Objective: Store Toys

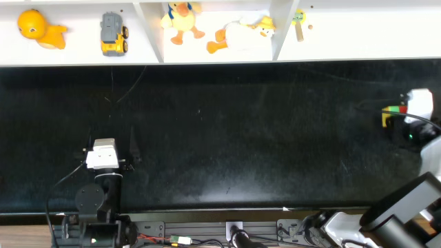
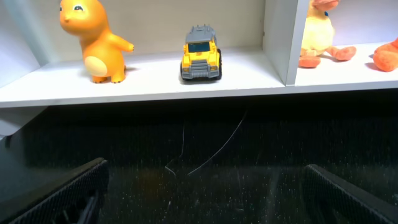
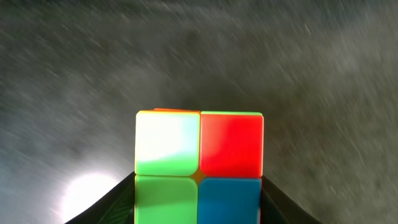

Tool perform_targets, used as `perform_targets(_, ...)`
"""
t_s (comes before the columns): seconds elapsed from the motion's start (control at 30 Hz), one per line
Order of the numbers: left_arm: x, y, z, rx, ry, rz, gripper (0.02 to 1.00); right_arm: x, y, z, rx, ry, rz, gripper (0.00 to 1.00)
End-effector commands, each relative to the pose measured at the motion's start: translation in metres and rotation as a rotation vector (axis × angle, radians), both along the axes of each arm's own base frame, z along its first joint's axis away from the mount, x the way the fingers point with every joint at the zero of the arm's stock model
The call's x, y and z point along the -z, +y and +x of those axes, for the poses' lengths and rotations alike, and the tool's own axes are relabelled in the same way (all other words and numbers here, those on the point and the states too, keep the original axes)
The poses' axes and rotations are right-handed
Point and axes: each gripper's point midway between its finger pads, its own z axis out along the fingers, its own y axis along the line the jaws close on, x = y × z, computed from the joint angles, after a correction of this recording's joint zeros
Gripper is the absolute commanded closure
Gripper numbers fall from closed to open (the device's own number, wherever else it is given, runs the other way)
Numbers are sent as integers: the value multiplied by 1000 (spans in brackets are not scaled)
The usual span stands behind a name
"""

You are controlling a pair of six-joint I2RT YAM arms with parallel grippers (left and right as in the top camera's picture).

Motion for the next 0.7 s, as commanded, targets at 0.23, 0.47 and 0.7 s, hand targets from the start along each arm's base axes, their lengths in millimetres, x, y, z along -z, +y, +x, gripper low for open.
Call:
perform_targets(0.23, -1, -3, 0, 14, -6, 19, 20, -36, 32, 53, -6, -108, -66, 735)
perform_targets(0.47, -1, -3, 0, 14, -6, 19, 20, -53, 37, 70, 10, -160, -67, 748)
perform_targets(0.7, -1, -3, 0, 14, -6, 19, 20, -83, 34, 75, 15, -221, -100, 750)
